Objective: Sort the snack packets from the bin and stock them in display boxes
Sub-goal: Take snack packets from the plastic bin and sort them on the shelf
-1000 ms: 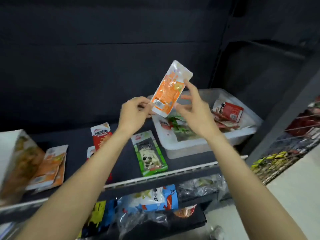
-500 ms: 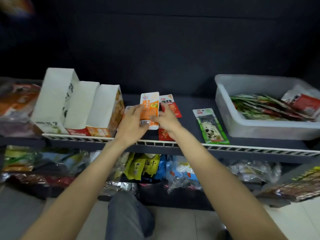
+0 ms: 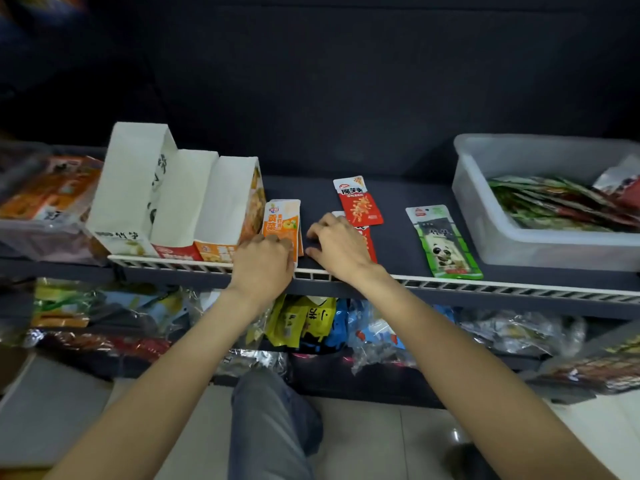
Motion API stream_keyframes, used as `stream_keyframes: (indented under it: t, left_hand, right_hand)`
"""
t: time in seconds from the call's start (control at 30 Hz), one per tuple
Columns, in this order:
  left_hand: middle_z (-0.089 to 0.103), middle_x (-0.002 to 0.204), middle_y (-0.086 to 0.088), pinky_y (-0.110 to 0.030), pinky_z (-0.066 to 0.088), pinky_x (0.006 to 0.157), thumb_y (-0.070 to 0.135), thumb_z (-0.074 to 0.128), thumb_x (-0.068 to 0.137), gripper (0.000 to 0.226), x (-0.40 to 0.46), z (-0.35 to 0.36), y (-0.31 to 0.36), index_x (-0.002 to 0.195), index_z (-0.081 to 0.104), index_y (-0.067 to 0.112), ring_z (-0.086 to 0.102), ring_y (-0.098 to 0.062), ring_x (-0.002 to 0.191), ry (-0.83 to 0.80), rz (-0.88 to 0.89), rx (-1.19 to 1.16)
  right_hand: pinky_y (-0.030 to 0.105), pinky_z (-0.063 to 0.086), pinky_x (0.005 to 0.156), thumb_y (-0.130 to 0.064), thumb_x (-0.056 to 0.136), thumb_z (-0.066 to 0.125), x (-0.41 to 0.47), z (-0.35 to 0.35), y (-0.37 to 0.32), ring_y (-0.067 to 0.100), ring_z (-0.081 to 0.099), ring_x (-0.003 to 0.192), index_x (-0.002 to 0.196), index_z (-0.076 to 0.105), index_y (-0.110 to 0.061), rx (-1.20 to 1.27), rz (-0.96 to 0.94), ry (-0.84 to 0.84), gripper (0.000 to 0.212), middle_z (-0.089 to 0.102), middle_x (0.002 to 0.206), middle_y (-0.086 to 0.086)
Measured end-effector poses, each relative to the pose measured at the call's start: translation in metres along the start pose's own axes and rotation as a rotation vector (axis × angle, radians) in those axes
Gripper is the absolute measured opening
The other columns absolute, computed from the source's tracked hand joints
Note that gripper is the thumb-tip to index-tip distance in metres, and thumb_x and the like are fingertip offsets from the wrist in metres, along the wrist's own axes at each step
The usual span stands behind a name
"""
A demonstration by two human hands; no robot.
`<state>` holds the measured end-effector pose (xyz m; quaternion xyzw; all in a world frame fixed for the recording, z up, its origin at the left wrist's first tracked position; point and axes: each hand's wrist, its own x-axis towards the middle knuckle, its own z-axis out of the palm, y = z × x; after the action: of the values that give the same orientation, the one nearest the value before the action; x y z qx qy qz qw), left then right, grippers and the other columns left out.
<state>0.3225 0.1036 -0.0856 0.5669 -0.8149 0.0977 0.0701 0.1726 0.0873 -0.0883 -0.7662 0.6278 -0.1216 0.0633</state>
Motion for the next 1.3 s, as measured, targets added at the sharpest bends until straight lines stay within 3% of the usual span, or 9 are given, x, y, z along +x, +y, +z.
stream_keyframes:
  t: [0.13,0.27,0.37,0.47,0.57,0.63,0.83,1.1,1.3]
  left_hand:
    - [0.070,0.080,-0.002,-0.025,0.035,0.053,0.034,0.043,0.093,0.030,0.012,-0.025,0.025,0.097,0.068,0.020,0.065,-0.023,0.070,0.245,0.076,-0.116]
    - [0.065,0.074,0.008,-0.023,0.042,0.053,0.035,0.047,0.090,0.025,0.034,-0.051,0.071,0.102,0.066,0.028,0.060,-0.010,0.061,0.426,0.118,-0.573]
    - [0.057,0.078,0.009,-0.024,0.045,0.065,0.023,0.056,0.087,0.023,0.065,-0.059,0.125,0.108,0.062,0.028,0.056,-0.007,0.066,0.340,0.122,-0.964]
    - [0.059,0.093,0.006,-0.012,0.043,0.073,0.008,0.061,0.086,0.028,0.103,-0.070,0.187,0.108,0.063,0.024,0.057,-0.003,0.077,0.071,0.269,-1.238]
    - [0.058,0.105,0.009,-0.012,0.041,0.084,0.009,0.061,0.087,0.028,0.145,-0.072,0.238,0.112,0.063,0.022,0.056,-0.001,0.095,-0.032,0.462,-1.135]
    - [0.058,0.111,0.009,-0.013,0.038,0.088,0.016,0.060,0.090,0.026,0.177,-0.064,0.265,0.115,0.061,0.021,0.054,-0.002,0.104,-0.050,0.516,-1.022]
    - [0.062,0.122,0.001,-0.033,0.044,0.096,0.031,0.063,0.087,0.033,0.249,-0.021,0.322,0.118,0.061,0.020,0.057,-0.015,0.112,-0.094,0.507,-0.673]
    - [0.060,0.126,-0.006,-0.034,0.043,0.091,0.043,0.053,0.092,0.041,0.283,0.007,0.351,0.129,0.055,0.026,0.055,-0.027,0.115,-0.294,0.510,-0.326]
    - [0.071,0.106,-0.001,-0.034,0.048,0.081,0.039,0.047,0.096,0.026,0.276,-0.007,0.346,0.114,0.067,0.035,0.063,-0.025,0.100,0.034,0.559,-0.474]
  right_hand:
    - [0.035,0.043,0.092,-0.028,0.093,0.054,-0.025,-0.029,0.031,0.023,0.053,0.114,0.118,0.061,-0.021,0.087,-0.031,0.106,0.026,0.059,0.122,0.001]
    - [0.033,0.054,0.079,-0.018,0.089,0.061,-0.061,-0.083,0.075,0.011,0.067,0.078,0.098,0.070,-0.023,0.445,0.081,0.119,0.014,0.071,0.086,-0.004]
    - [0.027,0.052,0.073,-0.011,0.087,0.061,-0.084,-0.128,0.127,0.010,0.068,0.069,0.091,0.070,-0.023,0.497,0.167,0.219,0.015,0.072,0.076,-0.003]
    - [0.026,0.051,0.074,-0.008,0.086,0.061,-0.098,-0.161,0.190,0.013,0.068,0.071,0.091,0.070,-0.022,0.412,0.241,0.304,0.017,0.072,0.078,-0.002]
    - [0.017,0.046,0.071,-0.008,0.086,0.063,-0.103,-0.176,0.255,0.014,0.066,0.075,0.094,0.072,-0.016,0.260,0.334,0.344,0.014,0.072,0.085,0.000]
    - [0.021,0.046,0.079,-0.007,0.086,0.063,-0.101,-0.177,0.293,0.017,0.067,0.088,0.098,0.072,-0.015,0.165,0.379,0.328,0.017,0.072,0.096,0.001]
    - [0.035,0.043,0.097,-0.014,0.087,0.061,-0.083,-0.169,0.358,0.030,0.053,0.115,0.122,0.060,-0.018,-0.058,0.550,0.201,0.035,0.057,0.126,0.011]
    - [0.037,0.042,0.100,-0.018,0.089,0.057,-0.058,-0.146,0.389,0.027,0.051,0.120,0.128,0.053,-0.023,0.017,0.606,0.099,0.039,0.056,0.131,0.007]
    - [0.034,0.040,0.101,-0.021,0.089,0.061,-0.056,-0.147,0.391,0.026,0.050,0.121,0.131,0.052,-0.019,0.112,0.556,0.212,0.043,0.055,0.132,0.008]
